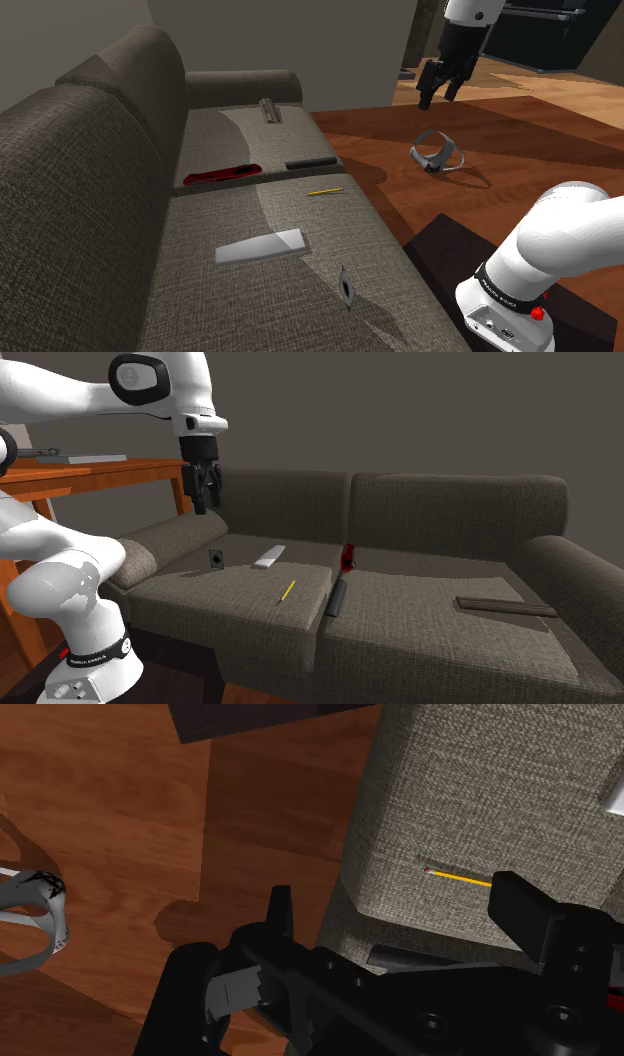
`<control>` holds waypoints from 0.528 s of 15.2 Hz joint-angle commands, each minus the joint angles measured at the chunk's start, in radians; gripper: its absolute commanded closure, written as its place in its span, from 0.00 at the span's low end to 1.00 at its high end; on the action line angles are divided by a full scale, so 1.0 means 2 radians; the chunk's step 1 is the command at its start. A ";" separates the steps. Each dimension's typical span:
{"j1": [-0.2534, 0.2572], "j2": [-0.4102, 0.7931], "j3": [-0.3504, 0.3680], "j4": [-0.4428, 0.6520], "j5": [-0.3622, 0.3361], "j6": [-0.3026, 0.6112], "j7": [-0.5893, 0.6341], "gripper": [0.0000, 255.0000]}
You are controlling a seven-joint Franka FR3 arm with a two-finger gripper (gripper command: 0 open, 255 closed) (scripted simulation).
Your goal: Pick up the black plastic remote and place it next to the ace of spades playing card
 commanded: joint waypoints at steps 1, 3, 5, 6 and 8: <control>0.000 0.000 0.000 0.000 0.000 0.000 0.000 0.00; 0.007 0.025 -0.016 -0.005 -0.007 0.029 -0.039 0.00; 0.015 0.053 -0.032 -0.006 -0.012 0.056 -0.077 0.00; 0.019 0.068 -0.039 -0.006 -0.015 0.070 -0.096 0.00; 0.027 0.100 -0.053 -0.002 -0.017 0.096 -0.134 0.00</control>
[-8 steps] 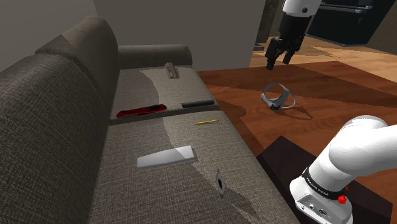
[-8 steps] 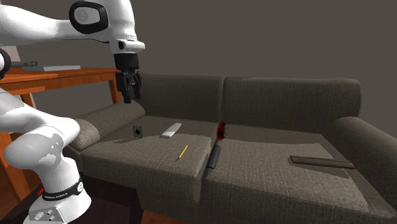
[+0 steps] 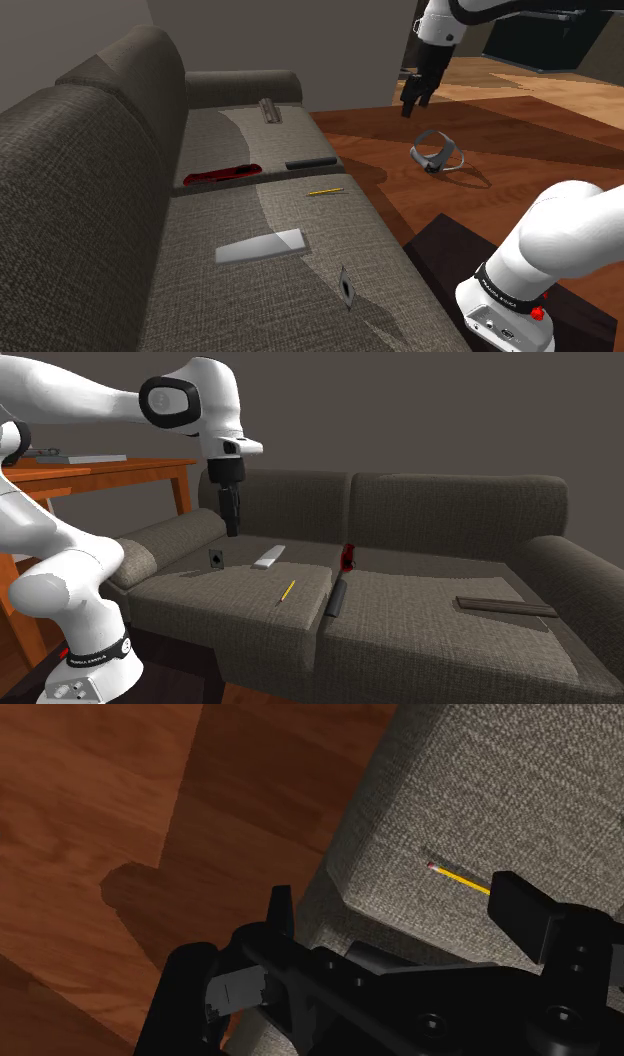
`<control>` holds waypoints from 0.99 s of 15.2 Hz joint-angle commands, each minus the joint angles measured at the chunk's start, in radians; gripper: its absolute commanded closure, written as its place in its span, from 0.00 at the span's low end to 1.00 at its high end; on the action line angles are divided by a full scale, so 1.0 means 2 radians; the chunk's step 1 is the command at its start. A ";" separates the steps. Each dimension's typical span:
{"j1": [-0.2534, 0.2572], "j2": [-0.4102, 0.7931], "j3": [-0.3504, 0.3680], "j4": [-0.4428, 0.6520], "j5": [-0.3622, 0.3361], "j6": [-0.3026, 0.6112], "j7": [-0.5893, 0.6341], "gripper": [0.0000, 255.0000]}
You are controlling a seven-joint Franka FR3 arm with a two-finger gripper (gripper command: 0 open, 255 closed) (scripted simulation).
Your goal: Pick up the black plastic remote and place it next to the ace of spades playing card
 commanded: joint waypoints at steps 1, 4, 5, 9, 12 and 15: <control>0.009 0.039 -0.012 0.007 -0.001 0.030 -0.038 0.00; 0.021 0.091 -0.029 0.021 0.000 0.064 -0.095 0.00; 0.024 0.109 -0.034 0.027 0.001 0.075 -0.114 0.00; 0.039 0.183 -0.050 0.058 0.011 0.112 -0.189 0.00; 0.047 0.240 -0.056 0.087 0.022 0.133 -0.245 0.00; 0.053 0.297 -0.056 0.121 0.035 0.149 -0.300 0.00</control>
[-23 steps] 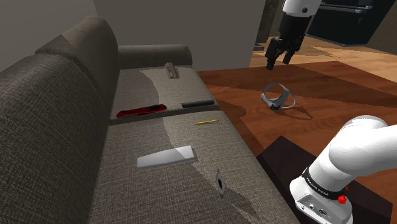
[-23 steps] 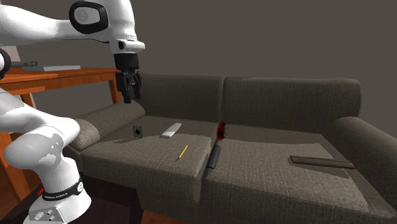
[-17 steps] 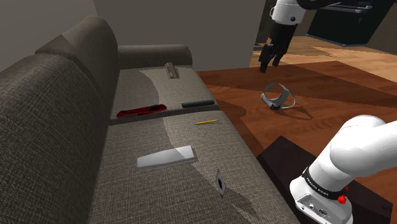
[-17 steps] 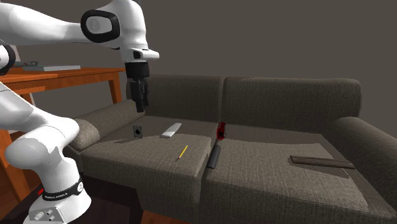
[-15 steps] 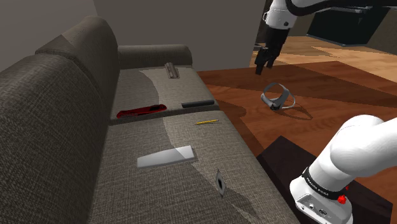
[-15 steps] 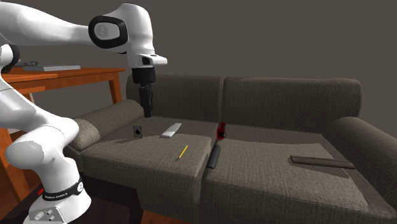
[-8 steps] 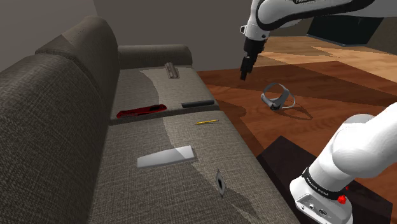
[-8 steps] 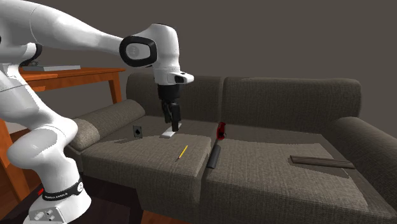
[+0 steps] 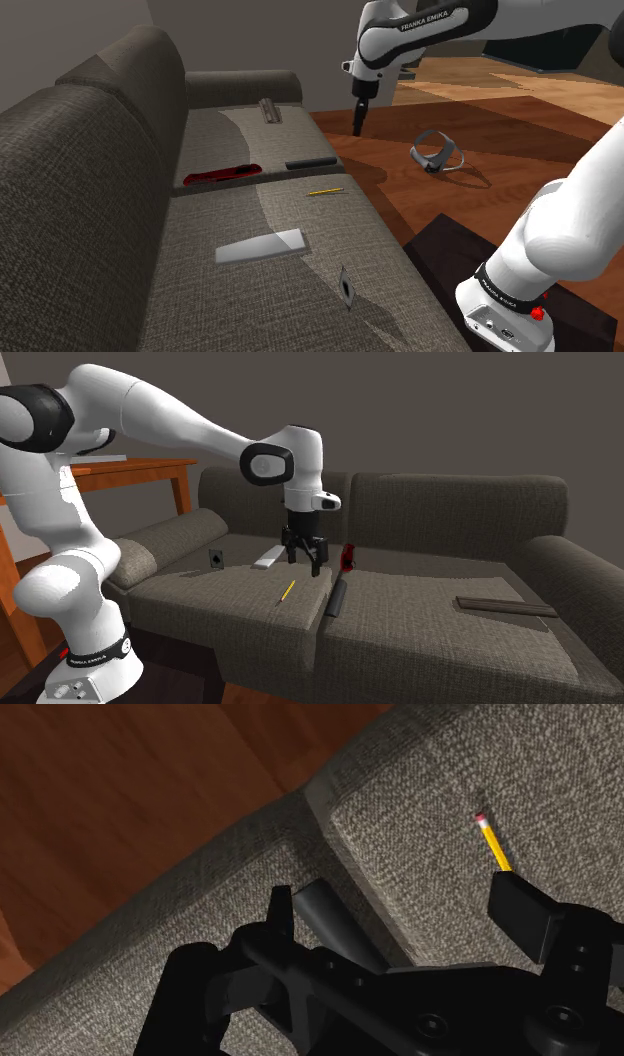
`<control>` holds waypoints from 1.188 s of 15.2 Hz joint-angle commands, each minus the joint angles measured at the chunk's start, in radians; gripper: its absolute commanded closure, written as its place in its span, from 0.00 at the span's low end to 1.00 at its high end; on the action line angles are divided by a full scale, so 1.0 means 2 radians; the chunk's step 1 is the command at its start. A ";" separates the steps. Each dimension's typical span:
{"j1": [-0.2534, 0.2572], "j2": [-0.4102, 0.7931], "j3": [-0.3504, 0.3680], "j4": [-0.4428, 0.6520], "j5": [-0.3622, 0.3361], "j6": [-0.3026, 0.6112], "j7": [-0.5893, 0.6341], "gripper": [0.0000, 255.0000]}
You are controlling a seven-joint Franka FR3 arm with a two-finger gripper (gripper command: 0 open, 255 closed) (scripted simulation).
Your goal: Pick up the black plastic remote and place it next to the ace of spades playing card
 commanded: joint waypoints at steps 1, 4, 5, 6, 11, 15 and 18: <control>0.003 0.038 -0.001 0.020 0.009 0.013 -0.040 0.00; 0.006 0.094 0.005 0.059 0.020 0.023 -0.090 0.00; 0.006 0.112 0.008 0.073 0.024 0.025 -0.106 0.00; 0.007 0.131 0.011 0.087 0.027 0.027 -0.121 0.00; 0.009 0.220 0.031 0.163 0.035 0.029 -0.191 0.00; 0.010 0.243 0.037 0.173 0.036 0.040 -0.205 0.00; 0.010 0.250 0.037 0.163 0.037 0.057 -0.205 0.00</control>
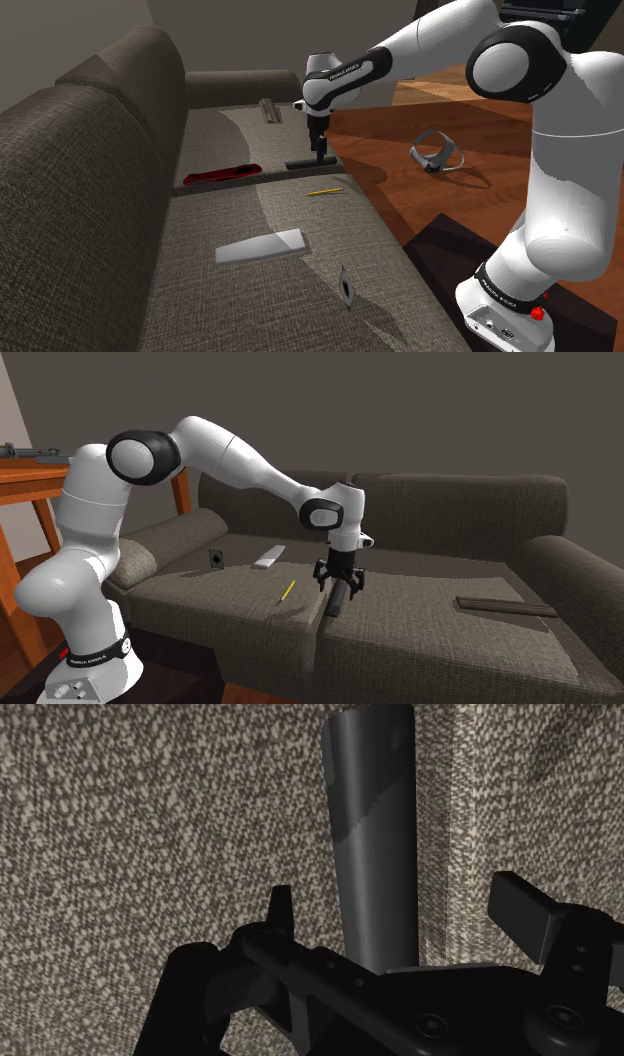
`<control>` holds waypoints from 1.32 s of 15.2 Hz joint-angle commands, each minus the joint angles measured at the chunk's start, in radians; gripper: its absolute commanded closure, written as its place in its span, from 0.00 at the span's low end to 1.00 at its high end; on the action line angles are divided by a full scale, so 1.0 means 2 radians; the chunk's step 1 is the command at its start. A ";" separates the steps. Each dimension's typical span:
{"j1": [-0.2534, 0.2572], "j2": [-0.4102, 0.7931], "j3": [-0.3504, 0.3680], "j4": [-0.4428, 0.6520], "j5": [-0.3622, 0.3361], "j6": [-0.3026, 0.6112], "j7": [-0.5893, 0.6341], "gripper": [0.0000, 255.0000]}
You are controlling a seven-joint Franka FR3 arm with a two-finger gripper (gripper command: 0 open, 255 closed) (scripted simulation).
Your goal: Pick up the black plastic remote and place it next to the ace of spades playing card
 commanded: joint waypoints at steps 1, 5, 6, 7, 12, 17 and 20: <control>0.000 0.005 0.000 -0.006 0.001 0.011 -0.001 0.00; 0.000 0.009 0.001 -0.010 0.001 0.020 -0.001 0.00; 0.000 0.009 0.001 -0.010 0.001 0.020 -0.001 0.00; 0.000 0.009 0.001 -0.010 0.001 0.020 -0.001 0.00; 0.000 0.009 0.001 -0.010 0.001 0.020 -0.001 1.00; 0.000 0.009 0.001 -0.011 0.001 0.020 -0.002 1.00; 0.000 0.009 0.001 -0.010 0.001 0.020 -0.001 1.00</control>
